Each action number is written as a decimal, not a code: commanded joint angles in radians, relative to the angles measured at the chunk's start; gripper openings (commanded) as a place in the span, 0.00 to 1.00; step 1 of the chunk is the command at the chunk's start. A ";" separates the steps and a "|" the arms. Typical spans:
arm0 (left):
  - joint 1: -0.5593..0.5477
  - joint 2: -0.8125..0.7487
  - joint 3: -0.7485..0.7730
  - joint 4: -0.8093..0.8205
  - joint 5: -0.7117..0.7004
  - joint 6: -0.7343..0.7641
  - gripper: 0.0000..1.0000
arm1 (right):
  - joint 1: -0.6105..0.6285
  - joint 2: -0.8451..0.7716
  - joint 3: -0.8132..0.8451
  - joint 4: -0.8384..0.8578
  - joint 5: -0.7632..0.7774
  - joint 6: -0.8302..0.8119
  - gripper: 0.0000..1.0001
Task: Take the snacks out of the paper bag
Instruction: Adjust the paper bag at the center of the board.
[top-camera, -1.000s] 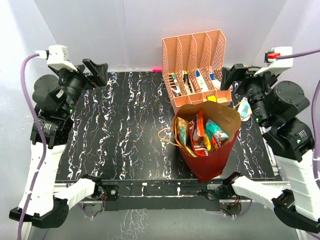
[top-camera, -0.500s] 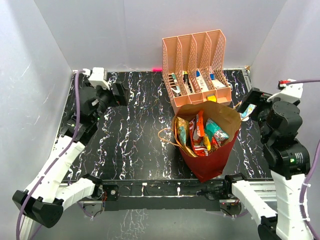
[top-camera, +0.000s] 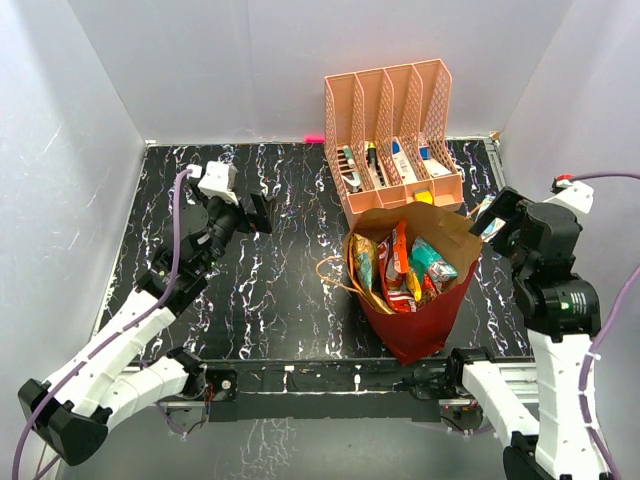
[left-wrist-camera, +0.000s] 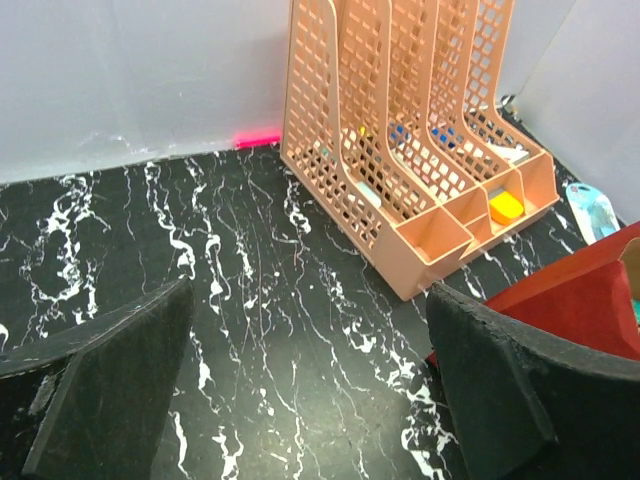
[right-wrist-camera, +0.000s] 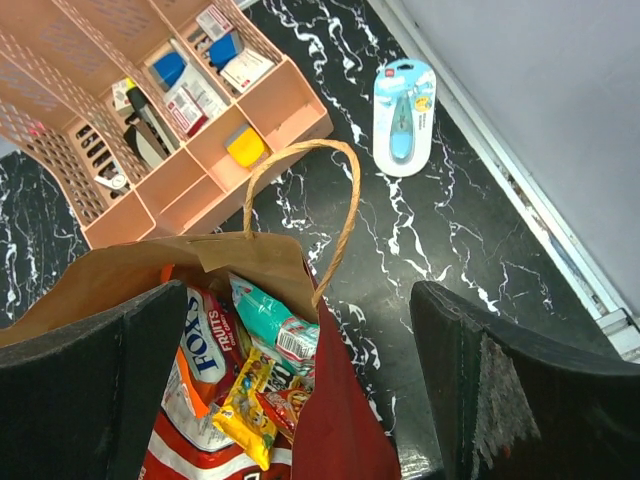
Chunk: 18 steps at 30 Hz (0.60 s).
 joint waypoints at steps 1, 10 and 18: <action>-0.027 -0.035 -0.020 0.107 -0.051 0.022 0.98 | -0.010 0.046 -0.026 0.053 -0.004 0.048 0.98; -0.054 -0.038 -0.035 0.145 -0.092 0.027 0.98 | -0.013 0.121 -0.140 0.211 0.011 -0.094 0.89; -0.060 -0.035 -0.041 0.157 -0.121 0.034 0.98 | -0.015 0.173 -0.191 0.343 0.037 -0.133 0.52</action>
